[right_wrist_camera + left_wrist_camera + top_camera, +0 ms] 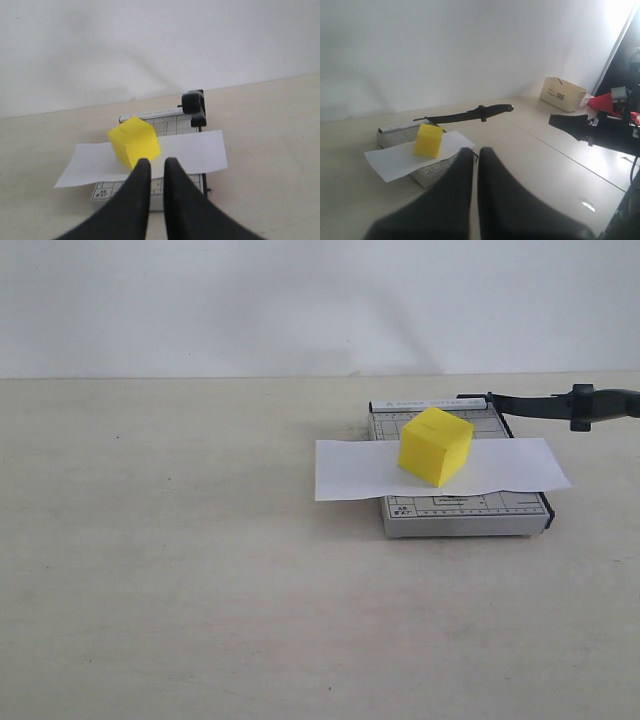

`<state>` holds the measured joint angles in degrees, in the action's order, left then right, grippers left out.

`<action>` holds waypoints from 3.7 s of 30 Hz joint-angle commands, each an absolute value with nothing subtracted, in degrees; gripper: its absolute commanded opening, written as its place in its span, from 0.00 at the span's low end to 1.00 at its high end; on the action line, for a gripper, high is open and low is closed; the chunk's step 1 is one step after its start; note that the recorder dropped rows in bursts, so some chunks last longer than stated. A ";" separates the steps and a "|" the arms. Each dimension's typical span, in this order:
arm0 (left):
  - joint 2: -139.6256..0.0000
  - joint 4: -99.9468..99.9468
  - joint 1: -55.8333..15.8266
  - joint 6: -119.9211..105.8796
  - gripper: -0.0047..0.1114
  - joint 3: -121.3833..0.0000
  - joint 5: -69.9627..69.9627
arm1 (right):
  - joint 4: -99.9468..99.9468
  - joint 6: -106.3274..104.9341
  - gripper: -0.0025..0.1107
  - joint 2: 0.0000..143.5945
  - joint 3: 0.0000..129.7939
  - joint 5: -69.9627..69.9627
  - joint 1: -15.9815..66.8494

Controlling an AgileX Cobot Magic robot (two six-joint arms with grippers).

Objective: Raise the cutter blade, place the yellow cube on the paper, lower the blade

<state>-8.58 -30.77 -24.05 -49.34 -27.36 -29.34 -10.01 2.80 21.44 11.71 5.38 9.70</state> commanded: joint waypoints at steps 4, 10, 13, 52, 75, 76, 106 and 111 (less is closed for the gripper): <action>-5.77 -30.74 -23.97 -48.28 0.08 -26.29 -31.43 | -4.60 -6.00 0.59 23.85 18.52 9.79 9.72; -3.61 -27.47 -23.97 -47.74 0.08 -26.29 -33.15 | 0.51 -6.43 0.57 36.93 23.26 11.70 9.72; -2.50 -21.67 -23.97 -42.44 0.08 -26.29 -36.08 | 1.85 -6.43 0.57 44.00 26.54 10.96 9.72; 0.00 -15.00 -23.97 -36.75 0.08 -5.16 1.72 | -2.71 -5.22 0.56 72.81 45.42 16.38 4.48; 0.00 -15.00 -23.97 -36.75 0.08 -5.16 1.46 | -2.71 -7.03 0.02 72.68 39.56 15.75 4.48; 0.00 -15.00 -23.97 -36.75 0.08 -5.16 1.46 | -2.71 -7.03 0.02 72.68 39.10 15.49 4.48; 0.00 -15.00 -23.97 -36.75 0.08 -5.16 0.42 | -2.84 -5.95 0.02 72.68 23.88 5.24 4.58; 0.00 -15.00 -23.97 -36.75 0.08 -5.16 0.42 | -2.84 -5.71 0.02 72.68 23.36 4.94 4.58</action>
<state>-0.12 -14.51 -24.05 -36.47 -5.54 0.44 -3.93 -5.14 72.83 25.08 -2.65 4.62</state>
